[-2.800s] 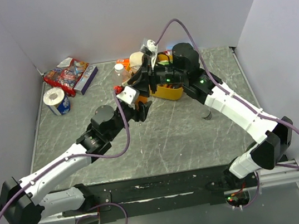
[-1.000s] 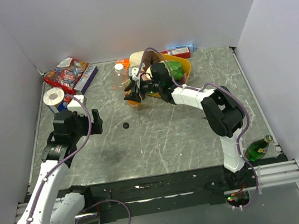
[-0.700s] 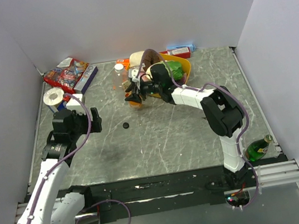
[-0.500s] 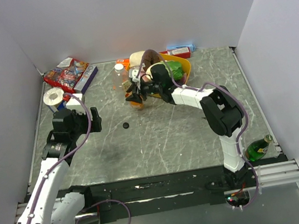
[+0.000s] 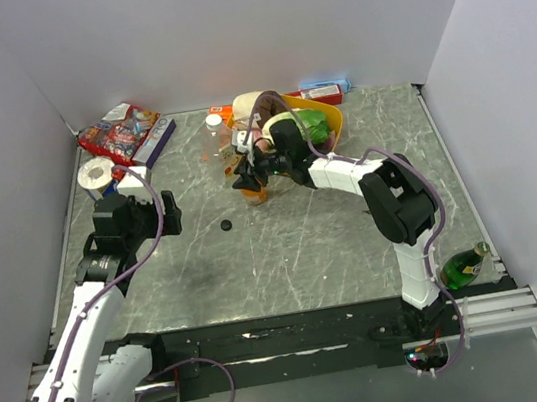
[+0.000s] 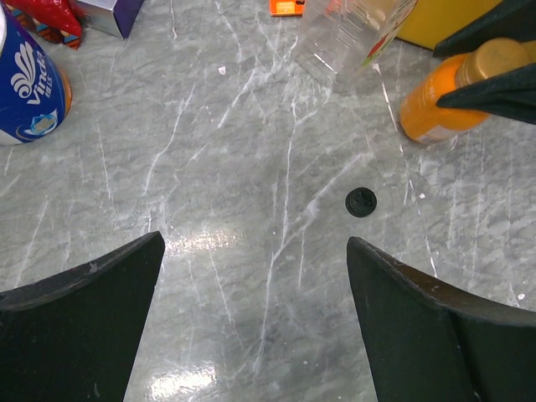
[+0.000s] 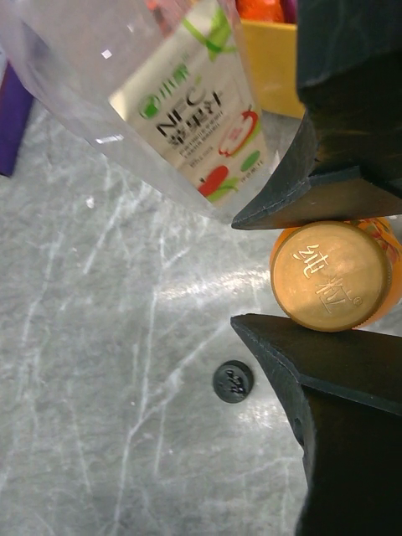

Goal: Screw on the bottle caps

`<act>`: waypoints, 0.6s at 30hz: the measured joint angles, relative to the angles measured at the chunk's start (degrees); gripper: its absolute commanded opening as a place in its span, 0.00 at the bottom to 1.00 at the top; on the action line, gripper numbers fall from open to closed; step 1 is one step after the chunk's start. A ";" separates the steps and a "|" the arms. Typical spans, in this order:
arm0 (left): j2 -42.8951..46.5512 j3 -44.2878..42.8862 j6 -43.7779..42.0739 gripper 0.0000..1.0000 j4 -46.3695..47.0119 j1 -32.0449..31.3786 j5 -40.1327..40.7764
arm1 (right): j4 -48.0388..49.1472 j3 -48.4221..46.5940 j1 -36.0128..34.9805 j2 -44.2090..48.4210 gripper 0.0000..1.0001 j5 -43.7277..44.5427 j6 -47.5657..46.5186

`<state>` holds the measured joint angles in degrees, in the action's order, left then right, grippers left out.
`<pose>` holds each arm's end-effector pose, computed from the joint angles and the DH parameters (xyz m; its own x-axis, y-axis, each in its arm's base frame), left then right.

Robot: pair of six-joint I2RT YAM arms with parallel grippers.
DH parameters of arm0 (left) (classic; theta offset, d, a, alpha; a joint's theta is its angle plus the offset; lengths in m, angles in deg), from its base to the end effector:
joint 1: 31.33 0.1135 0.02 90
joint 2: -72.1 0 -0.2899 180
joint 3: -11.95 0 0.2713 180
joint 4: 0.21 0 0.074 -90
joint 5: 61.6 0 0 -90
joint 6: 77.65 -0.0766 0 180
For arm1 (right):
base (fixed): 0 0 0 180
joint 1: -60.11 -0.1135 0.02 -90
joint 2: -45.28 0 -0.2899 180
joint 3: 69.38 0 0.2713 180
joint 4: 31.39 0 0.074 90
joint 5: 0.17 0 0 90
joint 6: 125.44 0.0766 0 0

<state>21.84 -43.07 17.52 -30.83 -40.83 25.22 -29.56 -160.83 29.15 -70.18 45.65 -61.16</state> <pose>0.2364 -0.0439 0.2933 -0.4477 -0.0163 -0.8940 0.1744 0.9790 -0.1052 0.4115 0.3091 0.2162 0.1086 -0.2978 -0.9484 -0.9714 0.1707 -0.1648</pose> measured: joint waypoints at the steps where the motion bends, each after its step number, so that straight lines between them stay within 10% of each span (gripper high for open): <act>1: 0.02 0.00 -0.02 0.96 0.09 0.04 0.00 | -0.66 0.00 0.00 0.00 0.23 0.02 -0.26; 18: 0.02 0.02 -0.15 0.96 0.85 0.85 -1.16 | -6.58 -1.46 0.00 -0.02 0.64 0.33 -2.91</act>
<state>21.86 -43.05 17.37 -29.98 -39.97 24.06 -36.14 -162.29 29.15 -70.20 45.97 -64.06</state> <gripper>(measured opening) 0.961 0.588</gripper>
